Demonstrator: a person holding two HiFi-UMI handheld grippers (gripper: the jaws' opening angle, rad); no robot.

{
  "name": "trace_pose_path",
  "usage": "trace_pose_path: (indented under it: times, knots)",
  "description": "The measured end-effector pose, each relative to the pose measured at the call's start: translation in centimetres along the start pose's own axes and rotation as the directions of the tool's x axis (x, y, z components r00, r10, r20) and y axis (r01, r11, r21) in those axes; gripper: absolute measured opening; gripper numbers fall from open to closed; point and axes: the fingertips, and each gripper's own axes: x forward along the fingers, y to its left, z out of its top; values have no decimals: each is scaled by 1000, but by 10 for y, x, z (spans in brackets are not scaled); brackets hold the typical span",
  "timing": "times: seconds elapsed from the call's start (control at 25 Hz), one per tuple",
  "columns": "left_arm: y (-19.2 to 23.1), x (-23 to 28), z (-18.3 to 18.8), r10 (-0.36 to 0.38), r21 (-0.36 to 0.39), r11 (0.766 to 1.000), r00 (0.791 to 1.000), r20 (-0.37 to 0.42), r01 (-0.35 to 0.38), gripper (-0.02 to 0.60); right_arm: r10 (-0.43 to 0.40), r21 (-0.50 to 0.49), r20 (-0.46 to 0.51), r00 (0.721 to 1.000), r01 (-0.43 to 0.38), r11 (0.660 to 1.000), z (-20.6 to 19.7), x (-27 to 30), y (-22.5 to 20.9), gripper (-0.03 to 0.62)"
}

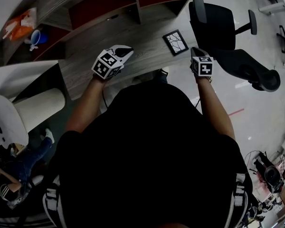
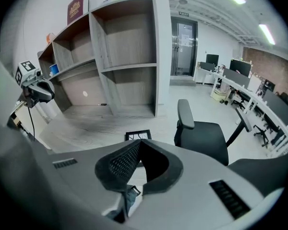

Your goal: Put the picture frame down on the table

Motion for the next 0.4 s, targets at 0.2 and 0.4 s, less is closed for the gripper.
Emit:
trace_pose_path:
  times: [0.2,0.4]
  knots:
    - [-5,-8,0,5,18,1000,1000,15,-5,17,-10,10,35,999,10,1000,5,-18,6,9]
    - [-9,-18,-1,10,25,1000,1000,30,-11,17,-15,14,52,999,14,1000,3,-31,16,9]
